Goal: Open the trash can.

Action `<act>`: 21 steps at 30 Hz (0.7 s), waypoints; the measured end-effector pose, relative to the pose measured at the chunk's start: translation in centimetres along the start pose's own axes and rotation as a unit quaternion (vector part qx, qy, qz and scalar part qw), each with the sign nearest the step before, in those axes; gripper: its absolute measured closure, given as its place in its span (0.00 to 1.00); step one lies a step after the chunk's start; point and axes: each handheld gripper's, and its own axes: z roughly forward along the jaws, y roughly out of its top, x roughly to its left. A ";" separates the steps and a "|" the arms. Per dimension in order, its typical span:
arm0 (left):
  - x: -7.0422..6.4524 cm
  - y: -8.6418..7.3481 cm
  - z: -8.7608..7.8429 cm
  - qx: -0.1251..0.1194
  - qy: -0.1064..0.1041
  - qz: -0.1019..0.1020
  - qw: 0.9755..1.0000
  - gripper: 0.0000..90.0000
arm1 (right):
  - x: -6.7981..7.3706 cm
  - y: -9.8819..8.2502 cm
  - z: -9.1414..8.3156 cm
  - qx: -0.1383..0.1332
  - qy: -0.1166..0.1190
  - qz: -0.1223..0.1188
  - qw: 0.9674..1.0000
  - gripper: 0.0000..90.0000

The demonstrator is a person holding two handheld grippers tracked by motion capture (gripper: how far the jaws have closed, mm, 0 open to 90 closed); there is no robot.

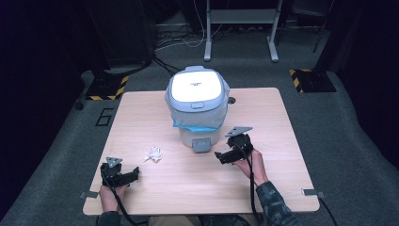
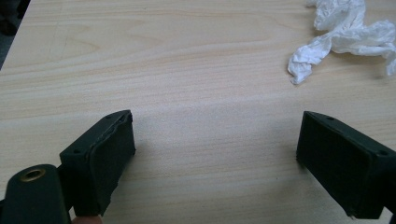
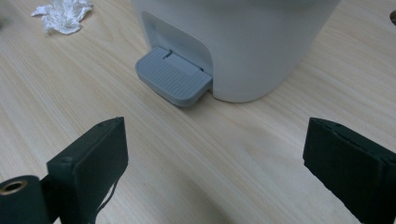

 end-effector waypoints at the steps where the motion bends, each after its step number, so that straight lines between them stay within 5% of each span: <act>1: 0.0 0.0 0.0 0.000 0.000 0.000 1.000 0.13 | 0.1 0.1 0.2 0.000 0.001 -0.001 1.000 0.06; 7: 0.0 0.0 0.0 0.000 0.000 0.000 1.000 0.12 | 0.8 0.8 1.2 0.002 0.012 -0.001 1.000 0.07; 10: 0.0 0.0 0.0 0.000 0.000 0.000 1.000 0.12 | 1.0 1.0 1.5 -0.005 0.017 -0.004 1.000 0.18; 17: 0.0 0.0 0.0 0.000 0.000 0.000 1.000 0.12 | 1.8 1.0 2.9 -0.016 0.015 -0.016 1.000 0.77; 21: 0.0 0.0 0.0 0.000 0.000 0.001 1.000 0.12 | 2.5 0.9 4.2 -0.024 0.006 -0.037 0.999 0.96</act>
